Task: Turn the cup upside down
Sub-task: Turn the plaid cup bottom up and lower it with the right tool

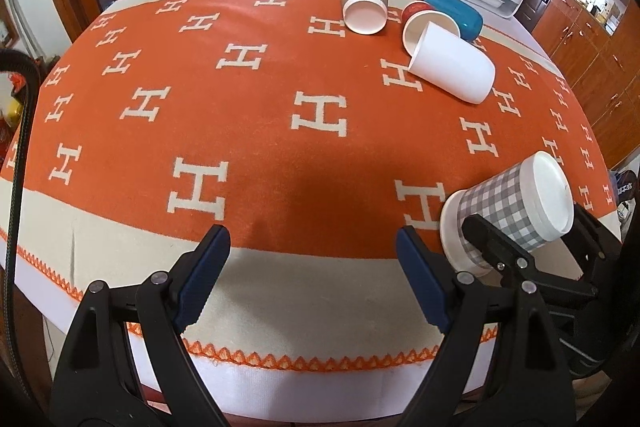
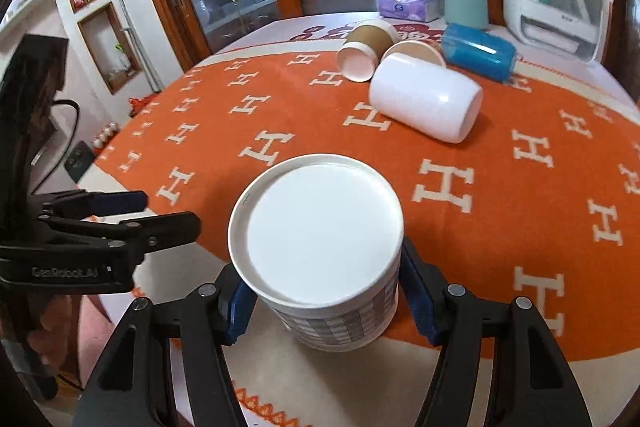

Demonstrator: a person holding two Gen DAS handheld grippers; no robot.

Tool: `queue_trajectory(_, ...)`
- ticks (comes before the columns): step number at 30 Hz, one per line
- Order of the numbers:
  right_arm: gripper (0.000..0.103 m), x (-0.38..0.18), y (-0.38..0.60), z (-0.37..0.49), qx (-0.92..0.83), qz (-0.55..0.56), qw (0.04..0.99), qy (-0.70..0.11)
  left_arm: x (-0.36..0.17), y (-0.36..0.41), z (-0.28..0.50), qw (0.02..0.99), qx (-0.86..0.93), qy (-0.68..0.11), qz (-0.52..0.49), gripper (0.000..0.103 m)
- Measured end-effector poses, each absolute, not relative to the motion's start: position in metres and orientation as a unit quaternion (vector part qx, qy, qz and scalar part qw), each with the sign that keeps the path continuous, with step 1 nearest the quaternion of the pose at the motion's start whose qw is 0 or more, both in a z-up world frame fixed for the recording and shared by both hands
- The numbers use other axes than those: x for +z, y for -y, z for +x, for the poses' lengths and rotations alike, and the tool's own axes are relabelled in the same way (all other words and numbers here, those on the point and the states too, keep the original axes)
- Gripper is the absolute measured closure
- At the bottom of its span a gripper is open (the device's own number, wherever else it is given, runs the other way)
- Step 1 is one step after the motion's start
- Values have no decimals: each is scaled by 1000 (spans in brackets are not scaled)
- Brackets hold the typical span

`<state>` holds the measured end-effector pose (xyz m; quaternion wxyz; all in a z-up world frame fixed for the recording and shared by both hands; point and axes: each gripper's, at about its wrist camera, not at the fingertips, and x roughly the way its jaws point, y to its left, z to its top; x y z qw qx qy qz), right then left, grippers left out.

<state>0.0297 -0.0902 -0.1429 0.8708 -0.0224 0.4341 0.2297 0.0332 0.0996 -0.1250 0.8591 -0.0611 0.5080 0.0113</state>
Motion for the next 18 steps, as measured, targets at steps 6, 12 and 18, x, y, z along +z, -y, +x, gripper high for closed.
queue_trajectory(6, 38, -143, 88, 29, 231, -35, 865, -443, -124, -95, 32, 860, 6, -507, -55, 20)
queue_trajectory(12, 25, -142, 89, 24, 230, -45, 867, -439, -122, -89, 31, 861, -1, -506, -46, 20)
queue_trajectory(18, 15, -133, 94, 18, 229, -38, 873, -429, -118, -89, 30, 863, 5, -503, -45, 20)
